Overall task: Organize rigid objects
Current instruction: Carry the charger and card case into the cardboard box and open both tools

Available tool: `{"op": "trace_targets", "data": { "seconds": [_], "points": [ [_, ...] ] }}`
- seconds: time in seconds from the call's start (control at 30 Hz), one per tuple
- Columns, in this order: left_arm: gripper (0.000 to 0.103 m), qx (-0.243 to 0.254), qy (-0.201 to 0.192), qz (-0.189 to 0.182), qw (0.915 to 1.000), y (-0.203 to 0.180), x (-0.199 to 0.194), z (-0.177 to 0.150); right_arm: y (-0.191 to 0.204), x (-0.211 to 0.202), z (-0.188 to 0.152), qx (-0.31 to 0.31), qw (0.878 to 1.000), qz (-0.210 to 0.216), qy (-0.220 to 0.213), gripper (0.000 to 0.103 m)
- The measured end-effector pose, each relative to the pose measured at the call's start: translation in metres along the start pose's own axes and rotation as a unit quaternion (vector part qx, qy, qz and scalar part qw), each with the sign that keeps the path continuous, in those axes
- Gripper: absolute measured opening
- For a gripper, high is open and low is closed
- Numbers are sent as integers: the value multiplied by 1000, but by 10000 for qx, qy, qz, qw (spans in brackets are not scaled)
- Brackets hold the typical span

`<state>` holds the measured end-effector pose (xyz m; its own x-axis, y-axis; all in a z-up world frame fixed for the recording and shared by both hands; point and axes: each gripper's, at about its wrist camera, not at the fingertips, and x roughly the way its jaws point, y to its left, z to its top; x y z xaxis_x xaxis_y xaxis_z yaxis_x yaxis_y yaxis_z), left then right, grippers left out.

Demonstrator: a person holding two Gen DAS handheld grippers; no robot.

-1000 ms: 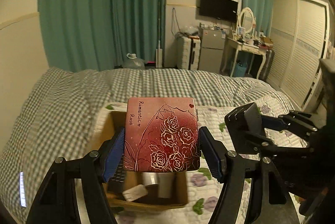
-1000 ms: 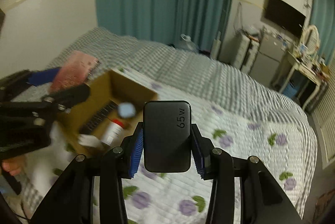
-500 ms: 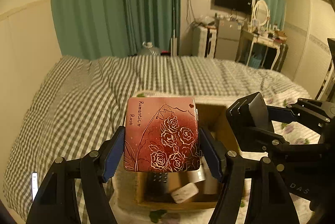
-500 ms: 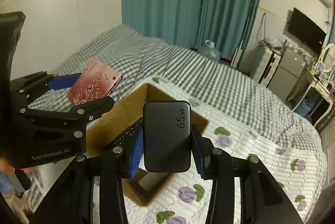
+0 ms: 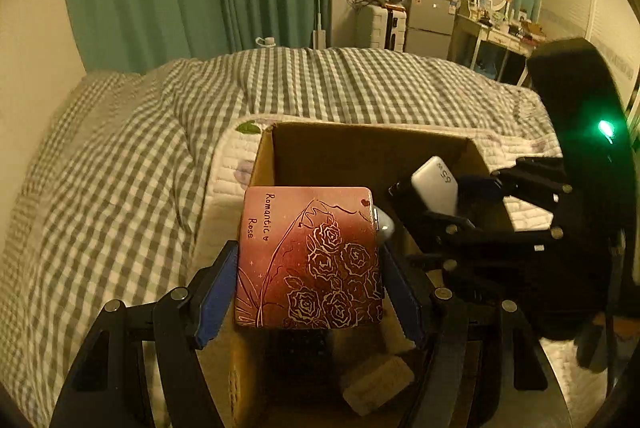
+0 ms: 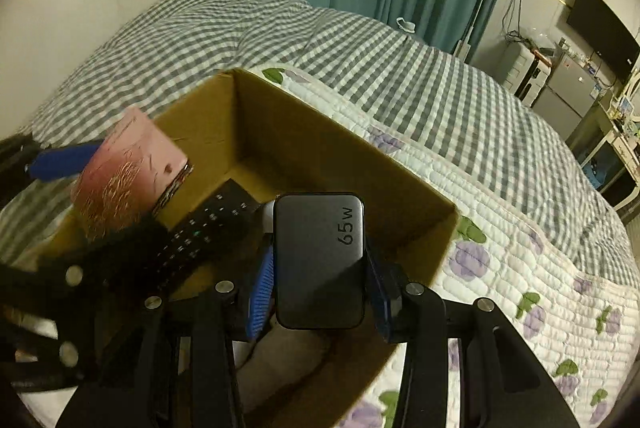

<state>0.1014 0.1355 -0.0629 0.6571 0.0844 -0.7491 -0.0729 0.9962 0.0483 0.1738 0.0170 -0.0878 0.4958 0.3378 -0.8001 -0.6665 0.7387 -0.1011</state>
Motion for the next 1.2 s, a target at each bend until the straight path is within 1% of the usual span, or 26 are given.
{"op": "trace_targets", "data": {
  "seconds": [0.13, 0.2, 0.3, 0.43, 0.53, 0.6, 0.67, 0.77, 0.87, 1.03, 1.13, 1.2],
  "points": [
    [71, 105, 3, 60, 9999, -6, 1, 3, -9, 19, 6, -6, 10000, 95, 28, 42],
    [70, 138, 3, 14, 9999, -10, 3, 4, -8, 21, 8, -53, 9999, 92, 7, 42],
    [70, 321, -108, 81, 9994, -17, 2, 3, -8, 22, 6, -157, 9998, 136, -21, 42],
    [70, 218, -146, 43, 9996, -14, 1, 5, -11, 18, 3, -185, 9998, 105, -65, 42],
    [72, 130, -199, 73, 9997, -10, -2, 6, -18, -1, 3, -37, 9995, 106, -298, 44],
    [72, 104, -218, 88, 9997, -9, -6, 7, -26, -12, 3, 118, 9991, 156, -370, 49],
    [73, 84, -199, 166, 9996, -10, -11, 8, -32, -22, 3, 176, 9989, 42, -424, 53],
    [73, 61, -174, 210, 9996, -14, -18, 10, -41, -39, 1, 302, 9982, -57, -512, 56],
    [73, 69, -252, 243, 9994, -20, -32, 15, -47, -58, -2, 404, 9973, -154, -586, 58],
    [73, 37, -550, 274, 9981, -28, -68, 26, -51, -100, -9, 470, 9951, -284, -825, 60],
    [73, 30, -884, 392, 9953, -34, -100, 33, -52, -129, -11, 496, 9929, -398, -1007, 65],
    [73, -29, -1122, 390, 9929, -35, -119, 36, -53, -152, -14, 561, 9907, -480, -1147, 69]
  ]
}}
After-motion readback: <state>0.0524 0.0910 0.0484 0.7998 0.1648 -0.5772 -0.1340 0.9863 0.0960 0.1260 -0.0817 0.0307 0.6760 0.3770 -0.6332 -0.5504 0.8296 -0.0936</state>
